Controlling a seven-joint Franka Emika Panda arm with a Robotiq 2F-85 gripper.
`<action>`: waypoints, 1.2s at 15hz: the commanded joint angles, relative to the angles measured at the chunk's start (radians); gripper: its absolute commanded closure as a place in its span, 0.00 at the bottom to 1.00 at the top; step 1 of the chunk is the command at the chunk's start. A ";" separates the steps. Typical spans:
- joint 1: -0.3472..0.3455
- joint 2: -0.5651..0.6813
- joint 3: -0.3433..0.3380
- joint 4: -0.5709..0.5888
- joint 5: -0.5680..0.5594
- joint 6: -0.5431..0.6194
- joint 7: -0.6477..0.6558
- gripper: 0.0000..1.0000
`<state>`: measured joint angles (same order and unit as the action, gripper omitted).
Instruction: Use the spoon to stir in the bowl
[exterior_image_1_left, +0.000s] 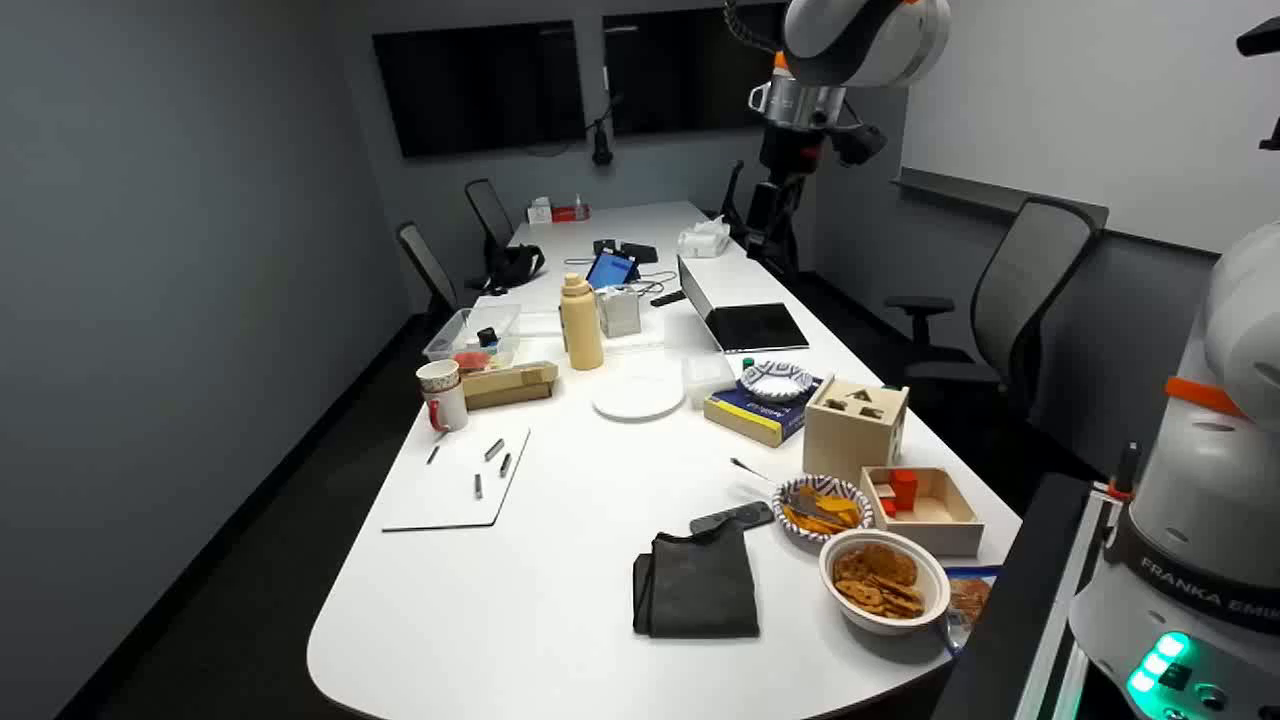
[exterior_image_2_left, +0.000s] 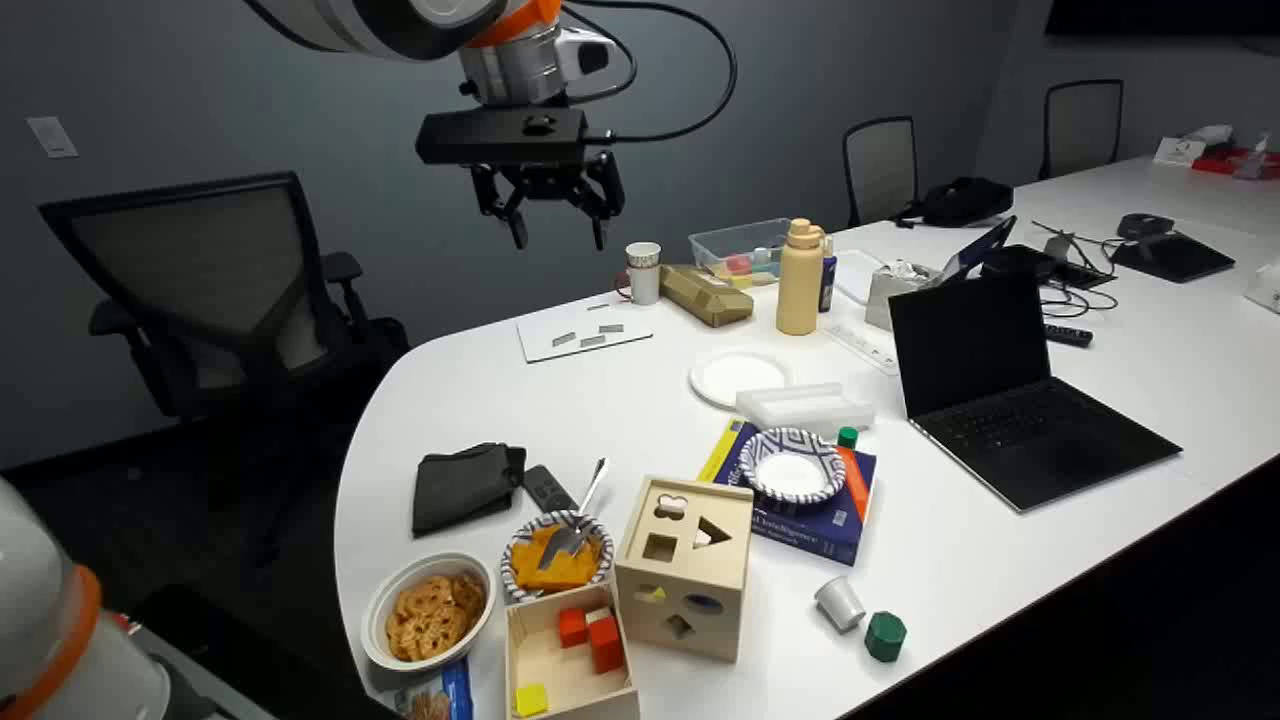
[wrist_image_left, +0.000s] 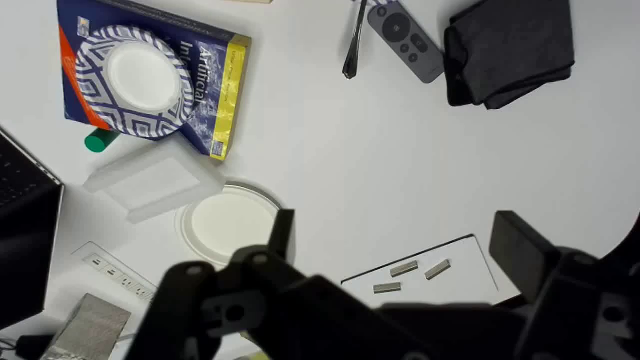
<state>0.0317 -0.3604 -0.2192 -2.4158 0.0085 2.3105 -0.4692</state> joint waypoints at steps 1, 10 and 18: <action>-0.016 0.001 0.015 0.003 0.007 -0.003 -0.005 0.00; 0.033 0.141 -0.090 0.120 0.192 -0.138 -0.302 0.00; -0.080 0.505 -0.103 0.301 0.486 -0.372 -0.857 0.00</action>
<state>0.0361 -0.0209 -0.3763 -2.2275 0.4016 2.0441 -1.1552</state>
